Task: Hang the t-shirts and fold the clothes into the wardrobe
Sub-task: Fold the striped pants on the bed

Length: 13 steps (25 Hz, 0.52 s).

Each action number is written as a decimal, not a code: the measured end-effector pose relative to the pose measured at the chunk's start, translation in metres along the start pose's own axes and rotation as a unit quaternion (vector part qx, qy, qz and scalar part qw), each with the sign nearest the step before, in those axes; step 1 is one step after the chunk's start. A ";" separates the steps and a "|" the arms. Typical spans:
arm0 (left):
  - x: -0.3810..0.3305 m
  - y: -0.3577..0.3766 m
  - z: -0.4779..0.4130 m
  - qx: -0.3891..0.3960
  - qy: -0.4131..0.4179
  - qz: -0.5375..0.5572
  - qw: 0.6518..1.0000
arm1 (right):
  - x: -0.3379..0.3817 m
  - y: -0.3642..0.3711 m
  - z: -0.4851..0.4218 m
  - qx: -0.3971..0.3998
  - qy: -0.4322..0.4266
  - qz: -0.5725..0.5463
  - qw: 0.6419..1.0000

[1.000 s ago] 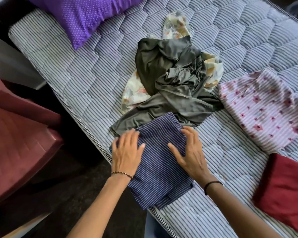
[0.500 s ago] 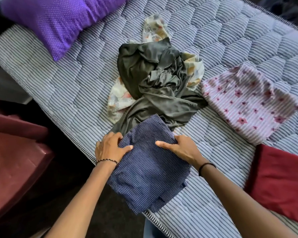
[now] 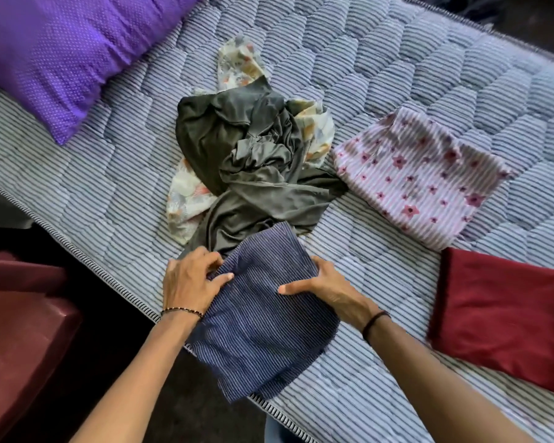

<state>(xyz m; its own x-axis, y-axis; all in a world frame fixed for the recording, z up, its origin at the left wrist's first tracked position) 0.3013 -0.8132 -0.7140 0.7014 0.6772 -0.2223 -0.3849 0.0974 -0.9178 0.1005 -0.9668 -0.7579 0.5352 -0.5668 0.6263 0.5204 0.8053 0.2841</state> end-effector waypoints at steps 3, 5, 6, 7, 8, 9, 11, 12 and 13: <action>-0.028 -0.017 -0.003 -0.042 0.047 0.088 0.994 | 0.007 -0.018 0.007 0.006 -0.017 -0.089 0.996; -0.048 -0.022 -0.010 0.041 0.033 0.204 0.978 | 0.008 -0.035 0.011 -0.004 -0.020 -0.108 0.994; -0.058 -0.026 -0.016 0.104 0.029 0.234 0.966 | 0.009 -0.044 0.013 -0.012 -0.036 -0.100 0.994; -0.063 -0.027 -0.025 0.168 0.029 0.220 0.960 | 0.013 -0.052 0.016 -0.023 -0.056 -0.085 0.995; -0.064 -0.026 -0.036 0.230 0.031 0.164 0.959 | 0.015 -0.059 0.019 -0.025 -0.082 -0.078 0.993; -0.066 -0.026 -0.046 0.281 0.045 0.079 0.955 | 0.018 -0.067 0.022 -0.039 -0.096 -0.073 0.992; -0.066 -0.020 -0.067 0.323 0.067 -0.016 0.944 | 0.022 -0.083 0.029 -0.068 -0.117 -0.096 0.986; -0.068 -0.018 -0.075 0.306 0.061 0.023 0.950 | 0.021 -0.091 0.031 -0.088 -0.127 -0.113 0.982; -0.072 -0.017 -0.082 0.272 0.026 0.121 0.954 | 0.022 -0.099 0.033 -0.112 -0.134 -0.131 0.976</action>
<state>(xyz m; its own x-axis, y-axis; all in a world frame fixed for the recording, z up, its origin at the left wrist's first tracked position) 0.3064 -0.9232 -0.7091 0.5761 0.6917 -0.4355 -0.7840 0.3168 -0.5339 0.0383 -1.0534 -0.7487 0.1867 -0.6591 0.7285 0.7643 0.5634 0.3139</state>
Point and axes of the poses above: each hand's wrist, its own z-axis away from the middle knuckle, its own y-axis out of the palm, x = y × z, the point moved 2 cm from there along -z, towards the middle knuckle, and after that the axes turned 6 degrees about x, right-handed, at the moved point
